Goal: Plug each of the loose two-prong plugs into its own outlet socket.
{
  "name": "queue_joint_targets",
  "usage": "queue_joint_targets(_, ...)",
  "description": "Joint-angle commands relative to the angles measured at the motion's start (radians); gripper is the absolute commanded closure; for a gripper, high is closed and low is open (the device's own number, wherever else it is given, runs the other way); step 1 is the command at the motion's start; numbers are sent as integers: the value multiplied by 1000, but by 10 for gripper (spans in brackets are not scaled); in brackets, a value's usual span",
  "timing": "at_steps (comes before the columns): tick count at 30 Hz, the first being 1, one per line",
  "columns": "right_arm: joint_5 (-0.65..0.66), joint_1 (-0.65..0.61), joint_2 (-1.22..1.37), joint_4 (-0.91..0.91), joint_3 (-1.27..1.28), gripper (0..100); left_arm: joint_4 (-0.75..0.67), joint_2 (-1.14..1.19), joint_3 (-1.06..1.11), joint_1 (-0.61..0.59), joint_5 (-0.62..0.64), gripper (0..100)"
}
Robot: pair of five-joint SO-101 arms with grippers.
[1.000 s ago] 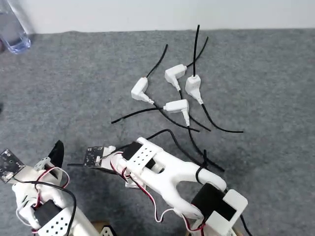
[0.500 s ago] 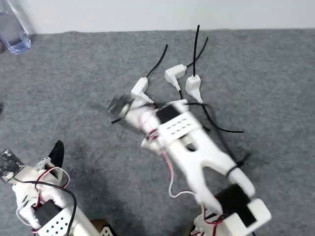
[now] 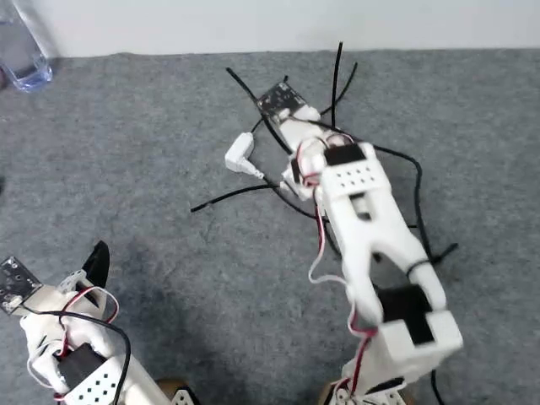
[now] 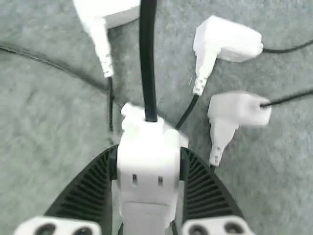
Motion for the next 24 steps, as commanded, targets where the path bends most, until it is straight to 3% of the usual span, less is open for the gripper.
queue_joint_targets(1, -8, -2, 122, 79, -262, 991, 5, -3, -7, 6, -5, 551)
queue_joint_targets(8, -8, -5, 341, 236, -552, 991, 5, -3, -7, 6, -5, 551)
queue_joint_targets(17, -12, -7, 375, 242, -598, 983, 5, -2, -7, 6, -5, 551)
queue_joint_targets(24, -6, 12, 378, 249, -594, 827, 5, -2, -7, 6, -5, 551)
